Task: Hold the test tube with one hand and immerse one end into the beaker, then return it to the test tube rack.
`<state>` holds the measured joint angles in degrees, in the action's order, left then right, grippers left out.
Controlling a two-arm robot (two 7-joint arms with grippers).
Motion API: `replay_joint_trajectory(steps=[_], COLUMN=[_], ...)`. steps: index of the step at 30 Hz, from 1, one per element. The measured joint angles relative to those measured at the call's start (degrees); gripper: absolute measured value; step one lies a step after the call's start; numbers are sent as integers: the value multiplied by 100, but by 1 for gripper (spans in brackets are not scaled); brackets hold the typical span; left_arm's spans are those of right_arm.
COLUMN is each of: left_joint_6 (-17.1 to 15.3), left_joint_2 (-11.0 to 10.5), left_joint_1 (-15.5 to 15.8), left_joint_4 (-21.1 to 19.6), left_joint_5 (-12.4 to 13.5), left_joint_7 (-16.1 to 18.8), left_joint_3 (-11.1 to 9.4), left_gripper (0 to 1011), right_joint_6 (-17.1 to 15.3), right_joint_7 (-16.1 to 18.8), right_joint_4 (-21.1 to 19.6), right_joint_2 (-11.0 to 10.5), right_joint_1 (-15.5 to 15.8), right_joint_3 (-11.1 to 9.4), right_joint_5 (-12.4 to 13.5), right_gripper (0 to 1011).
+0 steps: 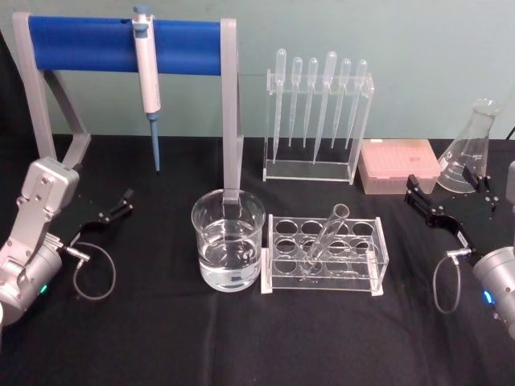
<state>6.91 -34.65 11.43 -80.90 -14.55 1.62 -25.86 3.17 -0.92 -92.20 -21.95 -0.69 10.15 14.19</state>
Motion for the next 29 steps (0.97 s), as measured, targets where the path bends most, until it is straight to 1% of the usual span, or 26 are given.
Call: replay_joint_trajectory(steps=[29], left_joint_6=[0], left_joint_2=[0], left_joint_1=[0], left_joint_4=[0], left_joint_5=[0], left_joint_7=[0], left_joint_3=[0], left_gripper=[1000], right_joint_6=[16], right_joint_7=[-20], right_joint_4=[-9], right_joint_2=[-10], right_joint_1=[-8], right_joint_3=[14], right_joint_5=[-8], right_gripper=[1002])
